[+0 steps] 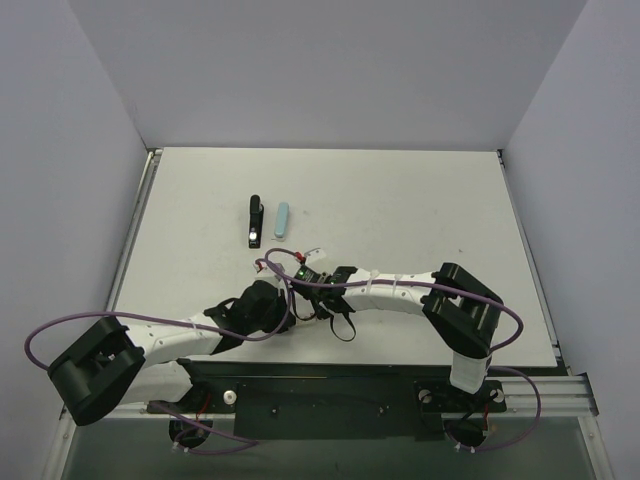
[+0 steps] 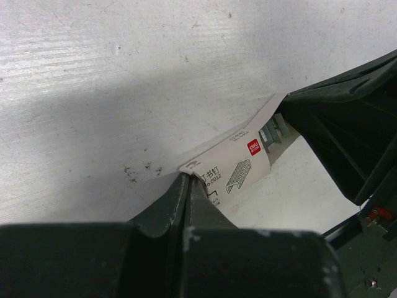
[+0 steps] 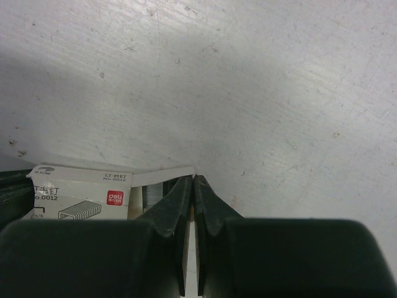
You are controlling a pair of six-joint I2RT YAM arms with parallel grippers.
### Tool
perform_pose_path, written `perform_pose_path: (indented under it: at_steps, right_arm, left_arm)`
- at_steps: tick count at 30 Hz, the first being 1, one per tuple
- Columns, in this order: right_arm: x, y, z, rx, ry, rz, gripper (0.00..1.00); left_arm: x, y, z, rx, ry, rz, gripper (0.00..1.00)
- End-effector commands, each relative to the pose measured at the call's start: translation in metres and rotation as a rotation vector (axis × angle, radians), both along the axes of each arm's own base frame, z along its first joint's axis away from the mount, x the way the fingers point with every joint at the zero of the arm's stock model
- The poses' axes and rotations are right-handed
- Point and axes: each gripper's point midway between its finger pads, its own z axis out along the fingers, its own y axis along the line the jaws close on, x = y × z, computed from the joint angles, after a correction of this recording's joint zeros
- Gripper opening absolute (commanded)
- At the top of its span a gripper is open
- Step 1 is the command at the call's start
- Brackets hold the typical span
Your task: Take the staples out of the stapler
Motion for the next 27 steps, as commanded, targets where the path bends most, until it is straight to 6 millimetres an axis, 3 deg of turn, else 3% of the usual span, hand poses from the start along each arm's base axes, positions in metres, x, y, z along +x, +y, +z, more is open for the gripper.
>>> perform_pose_path:
  at_steps: [1, 15, 27]
  right_arm:
    - [-0.010, 0.002, -0.002, 0.035, 0.005, -0.058, 0.00]
    - [-0.018, -0.007, -0.001, 0.060, 0.030, -0.078, 0.00]
    - [-0.028, 0.002, -0.001, 0.120, 0.078, -0.084, 0.00]
  left_arm:
    - [-0.005, 0.007, -0.005, 0.050, 0.011, -0.007, 0.00]
    - [-0.011, 0.015, -0.004, 0.041, 0.005, -0.001, 0.00]
    - [-0.013, 0.016, -0.003, 0.027, 0.001, 0.001, 0.00]
